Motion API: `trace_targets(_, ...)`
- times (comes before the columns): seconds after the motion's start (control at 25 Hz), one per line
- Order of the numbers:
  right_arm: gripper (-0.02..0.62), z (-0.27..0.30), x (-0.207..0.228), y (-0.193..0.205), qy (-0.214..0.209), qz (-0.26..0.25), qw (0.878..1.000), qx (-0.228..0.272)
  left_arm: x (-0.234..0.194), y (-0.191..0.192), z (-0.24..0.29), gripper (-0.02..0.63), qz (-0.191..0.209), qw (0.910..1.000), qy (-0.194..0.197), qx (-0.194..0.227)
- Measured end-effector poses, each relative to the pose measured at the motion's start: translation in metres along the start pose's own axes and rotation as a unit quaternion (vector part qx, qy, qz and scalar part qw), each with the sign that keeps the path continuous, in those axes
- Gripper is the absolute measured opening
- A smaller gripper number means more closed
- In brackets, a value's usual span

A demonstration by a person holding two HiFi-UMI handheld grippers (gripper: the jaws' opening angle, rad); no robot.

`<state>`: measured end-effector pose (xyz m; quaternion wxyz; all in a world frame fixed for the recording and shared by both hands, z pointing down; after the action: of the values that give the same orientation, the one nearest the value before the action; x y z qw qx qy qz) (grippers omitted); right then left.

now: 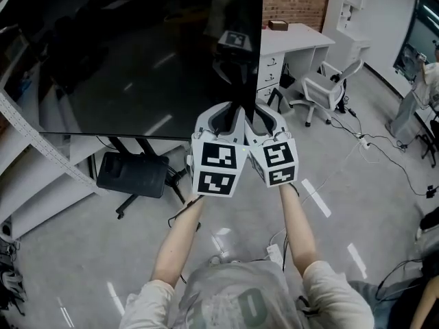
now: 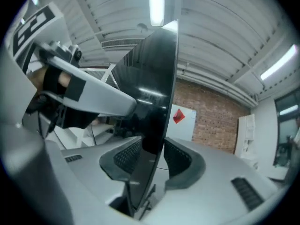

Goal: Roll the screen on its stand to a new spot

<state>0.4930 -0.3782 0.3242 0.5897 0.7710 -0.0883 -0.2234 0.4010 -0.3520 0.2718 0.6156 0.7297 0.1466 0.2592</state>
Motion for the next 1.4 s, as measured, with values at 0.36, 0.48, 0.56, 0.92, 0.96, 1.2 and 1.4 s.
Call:
trace_targets(0.36, 0.144, -0.018, 0.017, -0.004, 0.071, 0.004, 0.997, 0.041, -0.014, 0.001, -0.013, 0.083, -0.019, 0.9995, -0.018, 0.017)
trace_targets(0.48, 0.115, -0.016, 0.008, -0.016, 0.059, 0.006, 0.996, 0.062, -0.021, -0.002, -0.017, 0.083, -0.022, 0.9989, -0.034, 0.023)
trace_targets(0.56, 0.081, -0.014, 0.001, -0.023, 0.048, 0.011, 0.996, 0.072, -0.024, -0.003, -0.021, 0.083, -0.022, 0.9984, -0.046, 0.023)
trace_targets(0.92, 0.044, 0.017, -0.067, -0.033, -0.055, 0.032, 0.992, 0.107, -0.071, 0.013, -0.071, 0.078, -0.034, 0.9882, -0.149, 0.006)
trace_targets(0.96, 0.043, 0.021, -0.074, -0.034, -0.065, 0.036, 0.991, 0.109, -0.077, 0.014, -0.079, 0.077, -0.034, 0.9858, -0.164, 0.005)
trace_targets(1.2, 0.043, 0.031, -0.118, -0.042, -0.136, 0.065, 0.979, 0.137, -0.096, 0.016, -0.136, 0.053, -0.031, 0.9642, -0.263, 0.018)
trace_targets(1.4, 0.041, 0.046, -0.188, -0.065, -0.23, 0.101, 0.953, 0.171, -0.121, 0.009, -0.215, 0.019, -0.011, 0.9272, -0.373, 0.028)
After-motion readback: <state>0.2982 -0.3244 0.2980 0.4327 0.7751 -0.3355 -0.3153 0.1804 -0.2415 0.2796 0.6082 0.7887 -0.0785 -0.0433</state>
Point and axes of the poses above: the fingertips, and each gripper's own axes: z forward along the fingers, x to its right, y out of its underside, the point moved 6 cm from there along -z, backward along the fingers, and after that the axes turned 9 degrees about x, right-handed, at the moved point
